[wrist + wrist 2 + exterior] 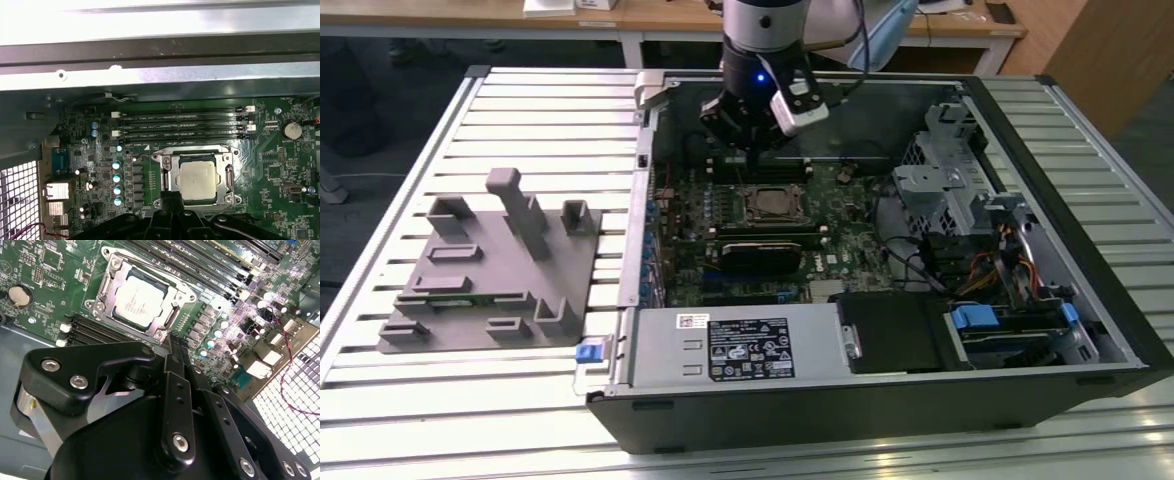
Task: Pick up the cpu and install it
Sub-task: 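Install the first cpu locking lever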
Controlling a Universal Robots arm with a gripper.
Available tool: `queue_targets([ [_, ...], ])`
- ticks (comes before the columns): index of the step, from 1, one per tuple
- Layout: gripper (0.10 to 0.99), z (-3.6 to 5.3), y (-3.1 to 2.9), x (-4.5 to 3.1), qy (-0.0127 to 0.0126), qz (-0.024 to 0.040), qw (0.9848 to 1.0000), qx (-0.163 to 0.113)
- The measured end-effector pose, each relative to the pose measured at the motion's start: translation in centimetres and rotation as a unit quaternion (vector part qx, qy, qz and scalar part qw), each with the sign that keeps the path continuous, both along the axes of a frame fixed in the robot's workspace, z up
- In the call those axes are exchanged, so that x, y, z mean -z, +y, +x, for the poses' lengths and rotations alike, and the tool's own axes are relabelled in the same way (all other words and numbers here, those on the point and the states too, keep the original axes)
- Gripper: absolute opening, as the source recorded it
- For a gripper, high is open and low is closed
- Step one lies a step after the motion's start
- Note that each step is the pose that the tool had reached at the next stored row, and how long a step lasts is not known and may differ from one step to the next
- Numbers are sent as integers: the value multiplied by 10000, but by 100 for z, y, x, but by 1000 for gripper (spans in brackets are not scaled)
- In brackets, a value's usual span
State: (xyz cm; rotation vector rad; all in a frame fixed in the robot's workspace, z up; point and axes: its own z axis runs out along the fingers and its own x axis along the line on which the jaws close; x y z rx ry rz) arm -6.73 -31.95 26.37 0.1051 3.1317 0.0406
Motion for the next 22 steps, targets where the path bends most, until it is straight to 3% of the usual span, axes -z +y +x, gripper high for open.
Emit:
queue_targets([
  [8, 118, -69, 0, 0, -58, 0, 10000, -3],
  [22, 118, -284, 7, 7, -65, 4, 10000, -32],
])
